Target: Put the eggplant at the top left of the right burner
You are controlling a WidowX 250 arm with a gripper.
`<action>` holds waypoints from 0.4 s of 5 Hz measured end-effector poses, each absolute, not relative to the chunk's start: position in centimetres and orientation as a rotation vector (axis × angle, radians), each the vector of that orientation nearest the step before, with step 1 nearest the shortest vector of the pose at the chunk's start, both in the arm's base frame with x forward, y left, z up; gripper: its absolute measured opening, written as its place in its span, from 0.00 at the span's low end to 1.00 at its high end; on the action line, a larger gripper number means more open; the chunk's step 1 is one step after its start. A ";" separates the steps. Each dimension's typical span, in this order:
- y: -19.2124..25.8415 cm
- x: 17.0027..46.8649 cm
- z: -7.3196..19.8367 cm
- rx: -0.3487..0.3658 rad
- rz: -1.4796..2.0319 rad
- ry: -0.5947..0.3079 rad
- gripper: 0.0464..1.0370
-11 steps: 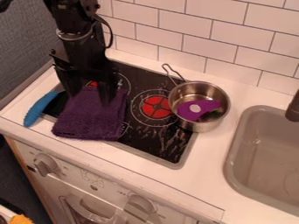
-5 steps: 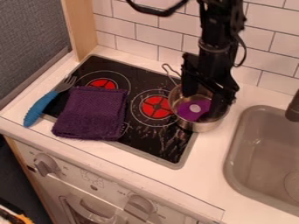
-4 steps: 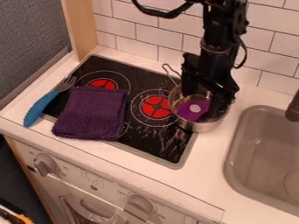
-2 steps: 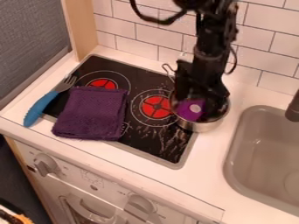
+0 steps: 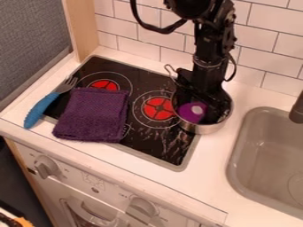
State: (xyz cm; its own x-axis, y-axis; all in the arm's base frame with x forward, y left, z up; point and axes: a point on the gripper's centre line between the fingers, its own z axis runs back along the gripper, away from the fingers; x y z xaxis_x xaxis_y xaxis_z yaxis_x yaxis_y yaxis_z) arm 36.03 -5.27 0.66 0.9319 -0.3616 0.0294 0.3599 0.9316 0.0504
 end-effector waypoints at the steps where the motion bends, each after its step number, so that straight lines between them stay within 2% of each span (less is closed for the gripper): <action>1: -4.9 35.9 0.8 0.032 -0.364 -0.053 0.67; 2: -4.8 35.7 1.9 0.020 -0.375 -0.059 0.65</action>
